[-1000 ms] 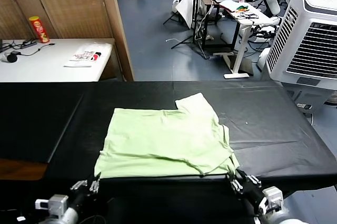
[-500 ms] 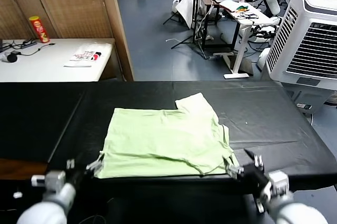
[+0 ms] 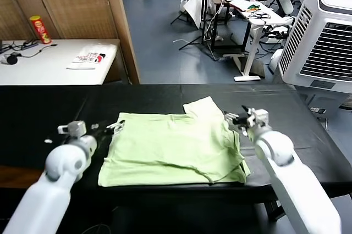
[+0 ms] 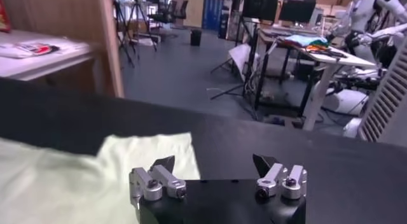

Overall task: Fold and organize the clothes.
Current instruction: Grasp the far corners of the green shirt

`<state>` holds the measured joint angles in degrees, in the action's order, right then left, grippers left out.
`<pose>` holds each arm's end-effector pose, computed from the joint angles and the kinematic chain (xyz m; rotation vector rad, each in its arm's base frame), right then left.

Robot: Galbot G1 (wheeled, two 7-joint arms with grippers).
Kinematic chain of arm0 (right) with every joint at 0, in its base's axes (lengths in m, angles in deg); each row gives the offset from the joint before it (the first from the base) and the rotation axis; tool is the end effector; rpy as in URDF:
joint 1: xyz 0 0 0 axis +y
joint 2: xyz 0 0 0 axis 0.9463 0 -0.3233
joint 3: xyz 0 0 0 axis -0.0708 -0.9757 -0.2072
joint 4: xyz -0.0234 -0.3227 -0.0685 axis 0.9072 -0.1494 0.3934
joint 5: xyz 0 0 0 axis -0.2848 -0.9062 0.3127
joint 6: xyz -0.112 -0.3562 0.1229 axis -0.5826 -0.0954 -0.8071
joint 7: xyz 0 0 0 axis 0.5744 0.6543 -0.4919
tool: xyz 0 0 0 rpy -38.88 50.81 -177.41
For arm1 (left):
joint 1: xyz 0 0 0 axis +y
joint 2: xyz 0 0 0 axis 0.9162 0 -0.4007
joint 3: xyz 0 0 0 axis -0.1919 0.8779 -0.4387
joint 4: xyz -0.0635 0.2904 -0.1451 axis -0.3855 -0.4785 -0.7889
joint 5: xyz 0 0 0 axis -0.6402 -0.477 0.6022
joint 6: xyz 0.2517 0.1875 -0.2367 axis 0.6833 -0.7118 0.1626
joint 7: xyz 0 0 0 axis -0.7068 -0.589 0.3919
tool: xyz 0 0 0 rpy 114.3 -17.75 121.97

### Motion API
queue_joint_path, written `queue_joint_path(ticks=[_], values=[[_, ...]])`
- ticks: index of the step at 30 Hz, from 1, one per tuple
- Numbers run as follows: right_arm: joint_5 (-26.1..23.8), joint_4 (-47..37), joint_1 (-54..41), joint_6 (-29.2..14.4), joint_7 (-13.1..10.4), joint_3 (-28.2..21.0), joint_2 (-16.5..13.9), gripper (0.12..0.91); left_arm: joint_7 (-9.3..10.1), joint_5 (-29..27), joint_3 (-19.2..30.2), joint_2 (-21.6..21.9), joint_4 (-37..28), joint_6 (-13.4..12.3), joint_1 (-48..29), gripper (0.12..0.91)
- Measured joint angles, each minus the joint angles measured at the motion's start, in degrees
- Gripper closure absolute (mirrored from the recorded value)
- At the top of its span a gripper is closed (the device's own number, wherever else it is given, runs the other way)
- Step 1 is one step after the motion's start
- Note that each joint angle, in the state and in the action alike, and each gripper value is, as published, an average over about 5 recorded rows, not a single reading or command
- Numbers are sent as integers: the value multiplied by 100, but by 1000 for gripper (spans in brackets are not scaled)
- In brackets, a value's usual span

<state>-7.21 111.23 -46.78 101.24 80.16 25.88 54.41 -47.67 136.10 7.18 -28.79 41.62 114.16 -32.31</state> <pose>0.5195 -0.0322 -0.2135 0.1959 -2.6632 0.1781 0.4208 0.0973 -0.2079 -0.1285 -2.5985 0.1745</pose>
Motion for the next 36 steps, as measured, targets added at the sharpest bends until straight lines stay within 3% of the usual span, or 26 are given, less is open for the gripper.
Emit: queue_joint_path(ticks=[7,15,18,21,24,29,32,36], values=[[-37,-963,-549,31,186,-166,439,227,-99,-12,438,-152,-1018,-23,-802,232],[-58,-1593,-807,34,354,-241,716,231,-179,-155,554,-318,-1654,-40,-1146,232],[-67,-1727,-834,35,358,-244,778,285,-234,-156,564,-322,-1758,-40,-1176,232],[-69,-1778,-842,41,365,-243,811,387,-282,-163,570,-326,-1830,-55,-1195,250],[-69,-1799,-842,49,373,-233,834,500,-356,-177,573,-335,-1883,-79,-1203,355],[-69,-1798,-821,58,383,-218,867,716,-414,-236,576,-376,-1956,-115,-1209,633],[-70,-1775,-793,58,385,-206,871,800,-429,-279,581,-404,-1980,-130,-1210,779],[-59,-1711,-741,37,398,-151,863,869,-439,-325,595,-431,-1995,-166,-1209,883]])
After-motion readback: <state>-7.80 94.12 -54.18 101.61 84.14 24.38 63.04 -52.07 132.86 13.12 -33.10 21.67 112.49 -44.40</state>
